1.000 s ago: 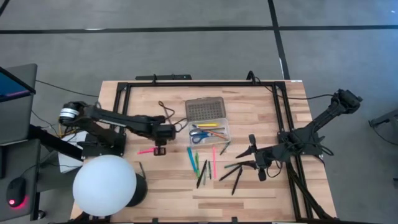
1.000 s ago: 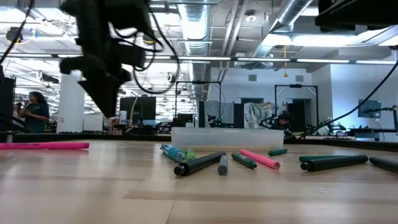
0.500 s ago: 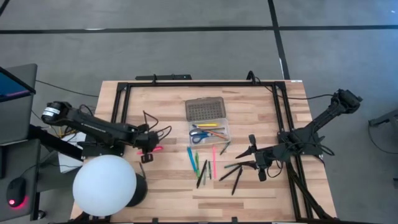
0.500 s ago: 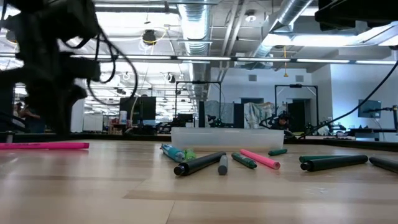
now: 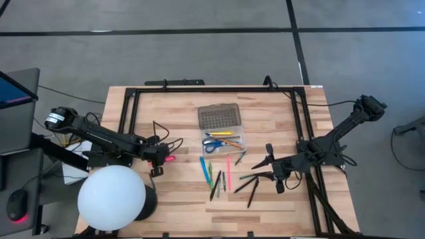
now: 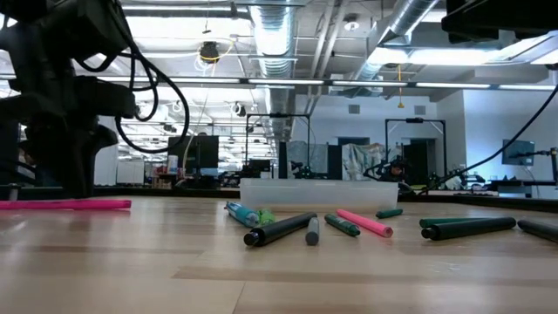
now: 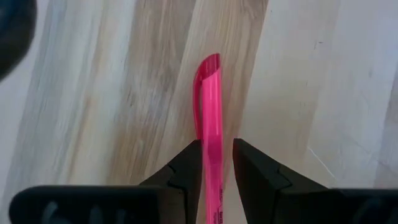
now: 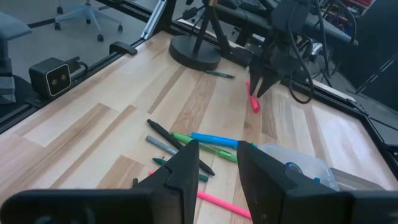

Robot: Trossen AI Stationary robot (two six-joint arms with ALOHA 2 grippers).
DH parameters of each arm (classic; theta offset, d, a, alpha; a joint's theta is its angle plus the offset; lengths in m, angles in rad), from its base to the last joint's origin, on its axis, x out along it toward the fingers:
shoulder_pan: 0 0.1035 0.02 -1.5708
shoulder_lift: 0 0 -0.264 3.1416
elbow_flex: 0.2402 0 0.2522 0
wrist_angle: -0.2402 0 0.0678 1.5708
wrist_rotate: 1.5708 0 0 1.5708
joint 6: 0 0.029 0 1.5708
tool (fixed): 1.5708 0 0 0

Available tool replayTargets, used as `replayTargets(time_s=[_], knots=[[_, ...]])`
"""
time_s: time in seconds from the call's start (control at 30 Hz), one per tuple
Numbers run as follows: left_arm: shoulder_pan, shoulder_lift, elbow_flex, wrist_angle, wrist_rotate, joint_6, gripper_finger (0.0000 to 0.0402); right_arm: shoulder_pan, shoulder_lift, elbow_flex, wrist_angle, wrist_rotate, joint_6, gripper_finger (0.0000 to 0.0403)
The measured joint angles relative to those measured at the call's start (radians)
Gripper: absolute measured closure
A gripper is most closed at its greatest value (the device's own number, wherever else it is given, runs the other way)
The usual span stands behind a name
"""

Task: Pick & place school supplies into a supply box
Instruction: Put the pink pen into the supply box

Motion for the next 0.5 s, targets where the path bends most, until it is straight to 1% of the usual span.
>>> replayTargets(time_s=[0.13, 0.3, 0.5], knots=[[0.000, 0.000, 0.000, -0.006, 0.019, -0.025, 0.0318, 0.000, 0.000, 0.000, 0.000, 0.000, 0.000, 0.0301], [0.000, 0.000, 0.000, -0.053, 0.027, -0.076, 0.0318, 0.000, 0.000, 0.000, 0.000, -0.001, 0.000, 0.0301], [0.000, 0.010, 0.000, -0.037, 0.023, -0.097, 0.0318, 0.000, 0.000, 0.000, 0.000, -0.001, 0.000, 0.0301]])
